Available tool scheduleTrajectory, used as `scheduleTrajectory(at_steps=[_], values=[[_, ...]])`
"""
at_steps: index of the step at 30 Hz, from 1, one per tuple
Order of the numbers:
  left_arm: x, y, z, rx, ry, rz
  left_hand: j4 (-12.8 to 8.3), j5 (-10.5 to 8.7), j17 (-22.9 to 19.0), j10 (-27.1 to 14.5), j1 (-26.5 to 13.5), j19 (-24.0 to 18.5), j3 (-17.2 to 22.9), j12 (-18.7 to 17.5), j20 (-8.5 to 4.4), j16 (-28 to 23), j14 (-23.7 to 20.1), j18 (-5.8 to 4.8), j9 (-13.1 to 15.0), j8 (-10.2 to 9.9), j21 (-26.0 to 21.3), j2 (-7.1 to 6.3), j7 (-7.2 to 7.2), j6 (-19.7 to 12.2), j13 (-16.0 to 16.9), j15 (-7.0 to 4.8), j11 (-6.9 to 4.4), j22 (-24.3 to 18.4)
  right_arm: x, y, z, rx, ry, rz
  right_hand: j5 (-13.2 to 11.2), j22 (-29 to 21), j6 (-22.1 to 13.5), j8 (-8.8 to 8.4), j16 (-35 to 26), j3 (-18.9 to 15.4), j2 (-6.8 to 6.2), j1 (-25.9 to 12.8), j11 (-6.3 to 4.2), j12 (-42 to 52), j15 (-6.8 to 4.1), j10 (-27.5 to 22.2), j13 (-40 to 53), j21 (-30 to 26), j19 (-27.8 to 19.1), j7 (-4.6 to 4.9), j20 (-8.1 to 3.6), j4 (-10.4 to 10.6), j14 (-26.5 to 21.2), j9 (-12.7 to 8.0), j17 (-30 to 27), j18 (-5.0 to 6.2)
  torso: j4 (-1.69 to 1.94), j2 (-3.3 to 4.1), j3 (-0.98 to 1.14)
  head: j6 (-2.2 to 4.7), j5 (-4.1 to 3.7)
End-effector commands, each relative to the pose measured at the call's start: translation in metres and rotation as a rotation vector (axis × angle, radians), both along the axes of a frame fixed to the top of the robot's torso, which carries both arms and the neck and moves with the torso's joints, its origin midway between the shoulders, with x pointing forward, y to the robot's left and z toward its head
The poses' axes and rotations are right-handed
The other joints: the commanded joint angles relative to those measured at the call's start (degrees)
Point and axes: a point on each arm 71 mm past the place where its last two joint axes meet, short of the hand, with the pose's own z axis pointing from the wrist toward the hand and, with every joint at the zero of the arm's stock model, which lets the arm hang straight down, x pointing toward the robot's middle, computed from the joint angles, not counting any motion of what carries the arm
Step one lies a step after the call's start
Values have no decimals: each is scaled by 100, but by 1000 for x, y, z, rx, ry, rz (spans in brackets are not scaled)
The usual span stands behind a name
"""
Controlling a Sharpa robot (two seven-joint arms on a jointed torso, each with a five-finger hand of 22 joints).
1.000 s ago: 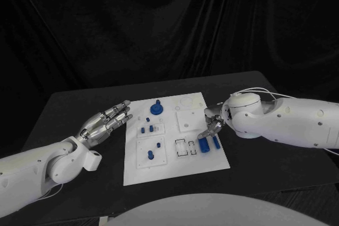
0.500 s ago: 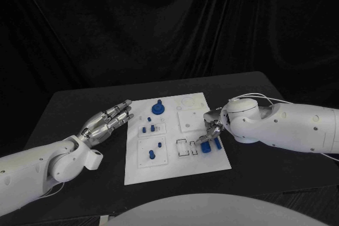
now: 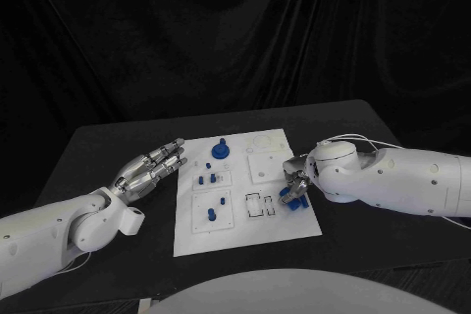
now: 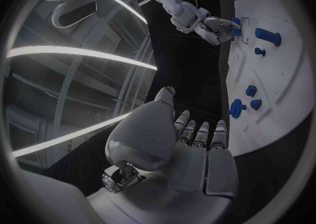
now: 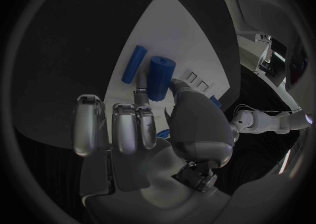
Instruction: Assemble the parts on the task board
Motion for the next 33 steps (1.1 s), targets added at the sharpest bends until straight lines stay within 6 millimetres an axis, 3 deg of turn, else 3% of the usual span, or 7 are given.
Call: scheduleTrajectory(at_steps=[1,2,9,17,21,27,33], values=[[0,-1,3,-37,-24,2,-21,22,-7,-7,64,17,1,12,15,-21,-13,46,5,37,-20,2,31,2,0,-35,38,5,-2,-2,-3,52,27,-63,450,1136,-106,81,-70,103,84,153,32,20,25,602,1509,-90,145,-7,51,-124,434,162,723,50,-3,2,1,0,21],[0,-1,3,-37,-24,1,-21,22,-7,-7,64,17,1,12,15,-21,-13,46,5,37,-20,2,31,2,0,-35,38,5,-2,-2,-4,67,35,-75,682,1134,-124,125,-74,172,103,212,22,20,15,602,1509,-98,144,-21,45,-181,434,230,719,52,-3,0,1,0,24],[0,0,3,-34,-22,4,-21,22,-7,-7,64,17,1,12,15,-21,-13,46,5,37,-20,2,31,2,0,-35,38,5,-6,-5,-3,187,93,-177,1497,1126,-239,311,-92,483,124,403,-20,20,-25,602,1509,-136,140,-62,10,-443,432,514,693,59,0,2,0,0,37],[0,1,2,-31,-19,3,-21,24,-7,-8,66,17,8,13,20,-21,-13,47,5,38,-19,14,38,2,0,-31,44,6,-4,-4,15,337,143,-290,1594,1120,-317,399,-105,604,145,308,-16,20,-18,602,1509,-161,139,-51,9,-497,431,652,668,62,1,0,2,0,64],[0,0,2,-32,-18,1,-22,26,-7,-8,68,17,11,12,21,-21,-13,47,5,38,-19,17,39,1,-1,-30,45,5,-2,2,24,383,162,-311,1515,1126,-349,446,-98,642,162,193,-16,20,-18,602,1509,-149,149,-52,8,-487,436,724,679,59,-2,-1,1,0,68],[0,-1,2,-34,-17,-2,-24,30,-7,-7,71,18,15,17,23,-21,-13,47,6,40,-19,22,41,9,1,-29,47,6,-1,13,24,404,189,-312,779,1104,-475,527,-140,679,209,-65,0,20,-6,602,1509,-228,129,-36,18,-466,422,884,601,75,-2,-1,2,0,96],[0,0,2,-34,-17,-1,-39,36,-7,-5,89,18,31,24,31,-21,-13,48,10,52,-18,33,62,42,2,-1,66,7,-4,17,13,402,215,-318,441,1093,-524,532,-149,674,246,-173,14,20,5,602,1509,-266,120,-20,27,-427,420,917,586,83,1,-1,1,0,100]])
